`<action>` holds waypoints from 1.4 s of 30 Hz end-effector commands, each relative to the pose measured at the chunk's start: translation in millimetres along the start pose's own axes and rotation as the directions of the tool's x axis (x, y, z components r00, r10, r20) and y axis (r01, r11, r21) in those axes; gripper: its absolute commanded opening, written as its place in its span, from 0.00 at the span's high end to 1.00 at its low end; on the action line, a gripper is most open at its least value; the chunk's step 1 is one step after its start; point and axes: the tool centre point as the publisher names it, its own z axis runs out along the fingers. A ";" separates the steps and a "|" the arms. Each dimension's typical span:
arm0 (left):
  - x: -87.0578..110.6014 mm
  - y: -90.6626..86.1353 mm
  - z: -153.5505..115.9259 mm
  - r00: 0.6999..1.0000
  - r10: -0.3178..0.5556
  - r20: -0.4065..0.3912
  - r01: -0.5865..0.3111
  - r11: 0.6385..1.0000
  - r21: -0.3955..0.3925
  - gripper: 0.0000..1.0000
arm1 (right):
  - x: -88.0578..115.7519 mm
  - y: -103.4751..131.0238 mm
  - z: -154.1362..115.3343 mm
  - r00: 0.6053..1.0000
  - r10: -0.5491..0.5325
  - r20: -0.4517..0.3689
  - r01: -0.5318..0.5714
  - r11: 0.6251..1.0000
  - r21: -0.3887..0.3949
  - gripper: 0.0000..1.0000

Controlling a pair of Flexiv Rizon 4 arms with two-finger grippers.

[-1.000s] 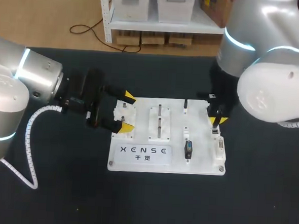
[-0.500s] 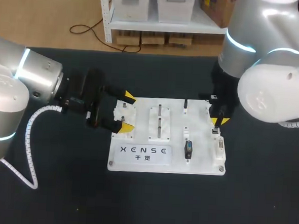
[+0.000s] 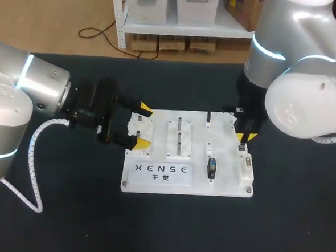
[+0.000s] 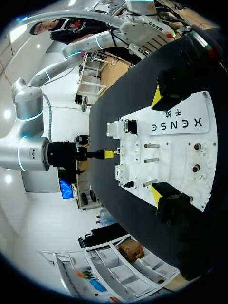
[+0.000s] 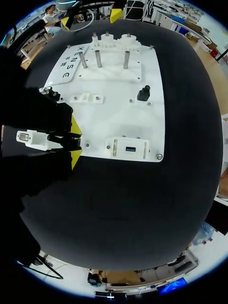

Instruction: Insert the Ethernet cable into its matching sockets.

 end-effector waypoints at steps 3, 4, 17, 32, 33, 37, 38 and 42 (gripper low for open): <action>1.5 -0.8 0.2 1.000 0.002 0.004 -0.002 1.000 -0.003 0.00 | -1.0 -0.5 1.6 1.000 0.000 0.004 0.000 1.000 0.000 1.00; 1.5 -0.8 0.2 1.000 0.002 0.004 -0.002 1.000 -0.003 0.00 | -1.1 -0.6 2.2 1.000 0.000 0.003 0.000 1.000 -0.001 1.00; 1.5 -0.8 0.2 1.000 0.002 0.004 -0.002 1.000 -0.003 0.00 | 0.8 1.3 7.1 1.000 -0.005 -0.004 0.005 1.000 -0.006 1.00; 1.5 -0.8 0.2 1.000 0.002 0.004 -0.002 1.000 -0.003 0.00 | 0.7 -0.5 18.8 1.000 -0.004 -0.023 0.004 1.000 0.003 1.00; 1.5 -0.8 0.2 1.000 0.002 0.004 -0.002 1.000 -0.003 0.00 | 1.1 -0.9 20.3 1.000 -0.003 -0.025 0.003 1.000 0.004 1.00; 1.5 -0.8 0.2 1.000 0.002 0.004 -0.002 1.000 -0.003 0.00 | 2.3 -1.2 24.3 0.999 -0.002 -0.035 0.003 1.000 0.011 1.00; 1.5 -0.8 0.2 1.000 0.002 0.004 -0.002 1.000 -0.003 0.00 | 2.6 -1.5 25.6 0.999 -0.002 -0.038 0.002 1.000 0.014 1.00; 1.5 -0.8 0.2 1.000 0.002 0.004 -0.002 1.000 -0.003 0.00 | 3.3 -2.6 29.4 0.999 0.000 -0.044 0.000 1.000 0.019 1.00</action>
